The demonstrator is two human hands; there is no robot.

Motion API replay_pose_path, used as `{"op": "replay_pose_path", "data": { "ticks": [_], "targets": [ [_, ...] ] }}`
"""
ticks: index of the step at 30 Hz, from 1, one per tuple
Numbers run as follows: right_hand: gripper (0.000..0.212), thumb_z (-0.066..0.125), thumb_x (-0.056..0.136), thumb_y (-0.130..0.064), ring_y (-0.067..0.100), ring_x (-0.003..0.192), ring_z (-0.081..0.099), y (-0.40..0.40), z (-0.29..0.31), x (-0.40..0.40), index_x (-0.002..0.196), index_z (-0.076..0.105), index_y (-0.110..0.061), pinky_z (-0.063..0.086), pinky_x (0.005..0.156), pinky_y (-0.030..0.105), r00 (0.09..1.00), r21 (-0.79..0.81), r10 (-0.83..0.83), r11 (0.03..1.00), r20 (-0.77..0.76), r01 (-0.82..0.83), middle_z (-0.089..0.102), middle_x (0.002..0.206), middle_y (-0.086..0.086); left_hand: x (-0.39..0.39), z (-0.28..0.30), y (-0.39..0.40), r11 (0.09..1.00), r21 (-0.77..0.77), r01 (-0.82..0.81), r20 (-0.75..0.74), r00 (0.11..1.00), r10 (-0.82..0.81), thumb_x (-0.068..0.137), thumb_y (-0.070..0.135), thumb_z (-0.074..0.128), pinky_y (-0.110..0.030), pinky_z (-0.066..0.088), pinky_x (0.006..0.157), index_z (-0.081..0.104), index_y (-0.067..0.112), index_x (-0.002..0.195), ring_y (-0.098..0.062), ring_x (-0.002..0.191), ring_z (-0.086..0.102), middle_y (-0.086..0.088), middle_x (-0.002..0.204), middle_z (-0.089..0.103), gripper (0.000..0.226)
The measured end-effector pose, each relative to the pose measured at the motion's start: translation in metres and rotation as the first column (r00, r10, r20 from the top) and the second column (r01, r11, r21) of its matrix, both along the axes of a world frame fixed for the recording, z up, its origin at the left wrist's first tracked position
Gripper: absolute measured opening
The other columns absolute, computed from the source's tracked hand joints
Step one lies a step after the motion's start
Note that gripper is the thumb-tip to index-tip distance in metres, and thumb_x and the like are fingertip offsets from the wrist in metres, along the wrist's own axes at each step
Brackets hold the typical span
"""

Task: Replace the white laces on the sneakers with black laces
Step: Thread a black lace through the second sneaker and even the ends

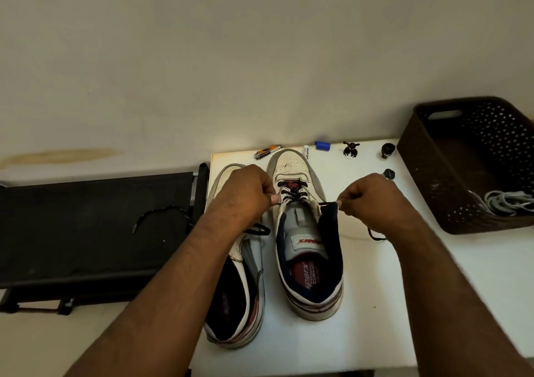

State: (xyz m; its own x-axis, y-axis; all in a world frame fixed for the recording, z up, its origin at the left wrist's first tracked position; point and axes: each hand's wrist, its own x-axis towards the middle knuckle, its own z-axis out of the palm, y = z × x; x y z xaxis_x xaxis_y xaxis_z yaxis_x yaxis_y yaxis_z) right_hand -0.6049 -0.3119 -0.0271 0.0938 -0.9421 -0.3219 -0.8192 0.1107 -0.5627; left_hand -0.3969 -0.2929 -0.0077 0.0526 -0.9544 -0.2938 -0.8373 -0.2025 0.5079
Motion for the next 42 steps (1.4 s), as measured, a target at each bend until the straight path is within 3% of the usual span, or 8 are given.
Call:
{"op": "replay_pose_path", "data": {
  "ticks": [5,10,16,19,23,28,34,42],
  "targets": [
    [0.047,0.052,0.079,-0.065,0.003,0.073,0.052,0.009,0.024,0.012,0.119,0.055,-0.042,0.038,0.061,0.024,0.859,0.052,-0.152,0.988,0.489,0.145,0.061,0.107,-0.004,-0.002,-0.001,0.004,0.965,-0.253,-0.065,0.028,0.997,0.074,0.088,0.034,0.066,-0.028,0.045,0.079,0.072,0.027,0.092,-0.015,0.096,0.060,0.006,0.097,0.067,0.009],
    [0.074,0.012,0.058,-0.085,0.008,0.052,0.042,0.016,0.043,0.039,0.128,0.029,-0.068,0.028,0.049,0.025,0.485,0.255,-0.236,0.967,0.842,0.027,0.056,0.129,0.007,-0.026,0.019,0.014,0.916,-0.380,-0.132,-0.483,0.873,-0.075,0.082,0.025,0.074,-0.018,0.042,0.064,0.074,0.027,0.087,0.000,0.070,0.058,0.007,0.084,0.069,0.005],
    [0.081,-0.002,0.069,-0.082,0.022,0.104,0.066,0.018,0.039,0.051,0.146,0.005,-0.054,0.052,0.076,0.027,0.212,0.298,-0.280,0.953,0.936,-0.057,0.054,0.130,-0.002,-0.033,0.009,0.014,0.910,-0.412,-0.044,-0.395,0.909,-0.135,0.070,0.021,0.084,-0.005,0.036,0.061,0.077,0.024,0.083,0.004,0.071,0.055,0.013,0.077,0.059,0.015],
    [0.081,-0.004,0.071,-0.082,0.016,0.082,0.068,0.019,0.038,0.050,0.146,0.004,-0.052,0.051,0.066,0.024,0.153,0.313,-0.297,0.945,0.943,-0.093,0.050,0.137,-0.004,-0.032,0.010,0.014,0.914,-0.400,-0.063,-0.347,0.934,-0.087,0.073,0.020,0.081,-0.004,0.034,0.057,0.076,0.019,0.076,0.010,0.066,0.053,0.015,0.069,0.058,0.006],
    [0.068,0.024,0.085,-0.072,0.010,0.068,0.056,0.013,0.029,0.047,0.144,0.032,-0.042,0.041,0.064,0.029,0.240,0.325,-0.301,0.943,0.923,-0.066,0.058,0.130,0.000,-0.025,0.009,0.011,0.911,-0.381,-0.157,-0.326,0.945,0.026,0.081,0.022,0.075,-0.003,0.035,0.058,0.070,0.019,0.073,0.008,0.065,0.054,0.016,0.069,0.058,0.010],
    [0.022,0.062,0.088,-0.001,0.013,0.084,0.069,0.010,0.020,0.046,0.108,0.070,-0.006,0.052,0.068,0.019,0.591,0.066,-0.050,0.998,0.805,-0.006,0.072,0.103,0.011,-0.016,0.005,0.010,0.861,-0.402,-0.312,-0.382,0.911,0.152,0.088,0.027,0.069,-0.005,0.037,0.058,0.067,0.018,0.076,0.008,0.064,0.053,0.013,0.066,0.059,0.015],
    [0.008,0.073,0.082,-0.013,0.013,0.081,0.069,0.007,0.015,0.044,0.089,0.076,-0.015,0.057,0.079,0.034,0.881,-0.111,-0.023,0.990,0.472,0.085,0.073,0.083,0.000,-0.012,0.008,0.011,0.952,-0.206,-0.226,-0.186,0.964,0.189,0.085,0.047,0.067,-0.033,0.057,0.065,0.066,0.014,0.072,-0.013,0.059,0.066,0.001,0.063,0.066,0.036],
    [0.010,0.077,0.076,-0.012,0.008,0.071,0.065,0.011,0.015,0.043,0.071,0.075,-0.021,0.056,0.074,0.032,0.914,-0.081,0.070,0.996,0.399,-0.041,0.071,0.070,-0.005,-0.001,0.016,0.014,0.957,0.230,-0.177,-0.257,0.937,0.235,0.082,0.011,0.074,-0.018,0.045,0.040,0.073,0.000,0.083,-0.009,0.044,0.056,-0.011,0.068,0.067,0.011]
  ]
}}
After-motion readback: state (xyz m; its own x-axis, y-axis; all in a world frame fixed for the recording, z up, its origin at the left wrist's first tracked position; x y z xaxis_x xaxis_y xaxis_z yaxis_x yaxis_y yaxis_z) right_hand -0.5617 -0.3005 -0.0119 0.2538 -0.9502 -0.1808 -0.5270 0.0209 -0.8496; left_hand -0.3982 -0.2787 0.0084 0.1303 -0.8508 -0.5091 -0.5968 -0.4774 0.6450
